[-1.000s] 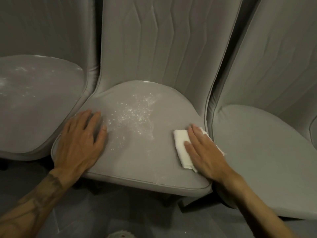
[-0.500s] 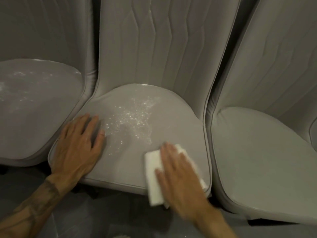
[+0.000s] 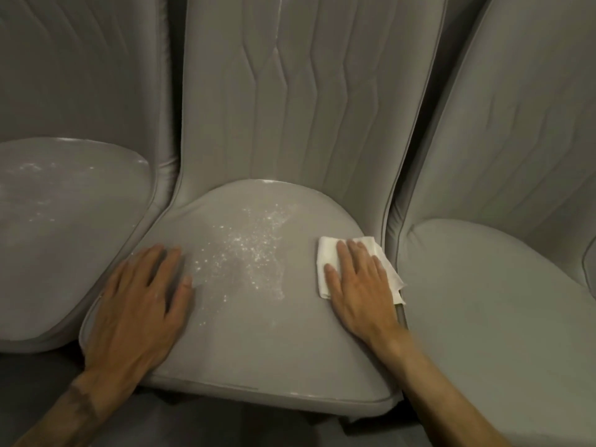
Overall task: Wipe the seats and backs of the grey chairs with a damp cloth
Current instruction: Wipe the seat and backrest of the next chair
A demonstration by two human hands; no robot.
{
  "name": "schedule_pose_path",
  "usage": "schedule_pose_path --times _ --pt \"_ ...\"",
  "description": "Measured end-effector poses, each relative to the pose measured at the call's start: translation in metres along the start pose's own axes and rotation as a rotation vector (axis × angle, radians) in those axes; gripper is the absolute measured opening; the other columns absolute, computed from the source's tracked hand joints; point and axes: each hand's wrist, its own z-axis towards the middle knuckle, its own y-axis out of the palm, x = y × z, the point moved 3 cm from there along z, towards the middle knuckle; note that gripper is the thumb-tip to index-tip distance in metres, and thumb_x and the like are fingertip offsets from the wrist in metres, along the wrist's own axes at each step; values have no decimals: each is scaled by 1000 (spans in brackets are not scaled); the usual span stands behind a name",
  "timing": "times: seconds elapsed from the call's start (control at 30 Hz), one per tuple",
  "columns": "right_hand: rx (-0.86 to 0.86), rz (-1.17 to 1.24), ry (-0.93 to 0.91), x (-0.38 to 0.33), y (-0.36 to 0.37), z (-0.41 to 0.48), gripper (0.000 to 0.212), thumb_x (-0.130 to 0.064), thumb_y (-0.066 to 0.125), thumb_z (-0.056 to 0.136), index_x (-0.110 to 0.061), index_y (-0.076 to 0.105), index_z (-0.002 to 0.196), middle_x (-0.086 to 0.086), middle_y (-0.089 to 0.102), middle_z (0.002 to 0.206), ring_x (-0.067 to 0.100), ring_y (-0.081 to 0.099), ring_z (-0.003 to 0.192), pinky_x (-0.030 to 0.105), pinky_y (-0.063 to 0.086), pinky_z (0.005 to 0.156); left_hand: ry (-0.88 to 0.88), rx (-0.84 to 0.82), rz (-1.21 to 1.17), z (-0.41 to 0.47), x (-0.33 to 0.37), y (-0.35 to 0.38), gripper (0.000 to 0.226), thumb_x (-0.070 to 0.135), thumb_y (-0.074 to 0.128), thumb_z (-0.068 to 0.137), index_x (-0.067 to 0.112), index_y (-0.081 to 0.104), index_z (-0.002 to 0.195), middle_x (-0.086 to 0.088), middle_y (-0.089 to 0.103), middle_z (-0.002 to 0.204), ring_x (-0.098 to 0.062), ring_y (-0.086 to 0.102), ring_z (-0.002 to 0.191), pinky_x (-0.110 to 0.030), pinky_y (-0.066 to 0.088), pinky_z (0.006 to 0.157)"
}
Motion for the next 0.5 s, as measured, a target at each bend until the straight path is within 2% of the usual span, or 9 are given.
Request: schedule_pose_path --times 0.1,0.27,0.37,0.5 --pt "-92 8 -47 5 8 15 59 -42 22 111 -13 22 163 6 22 171 26 19 159 46 17 128 -3 7 6 0 -1 1 68 47 32 102 6 52 152 -23 52 153 -43 49 140 -57 35 120" --pt "-112 12 -111 -2 -1 101 53 -34 27 112 -8 30 159 11 31 166 28 27 154 40 17 127 -4 -9 20 2 -3 4 68 48 32 102 7 52 152 -20 52 154 -41 49 141 -56 35 122" --pt "-96 27 -70 -11 0 122 48 -32 32 111 -4 39 149 18 37 158 36 33 149 43 20 125 4 -4 18 3 -3 2 66 46 34 102 7 52 152 -20 53 153 -40 49 142 -57 37 121" --pt "-15 10 -66 -2 7 109 41 -32 40 109 0 51 132 20 53 137 38 47 128 46 32 116 5 14 18 3 -2 2 65 44 36 101 7 54 151 -20 54 152 -40 51 140 -58 38 120"
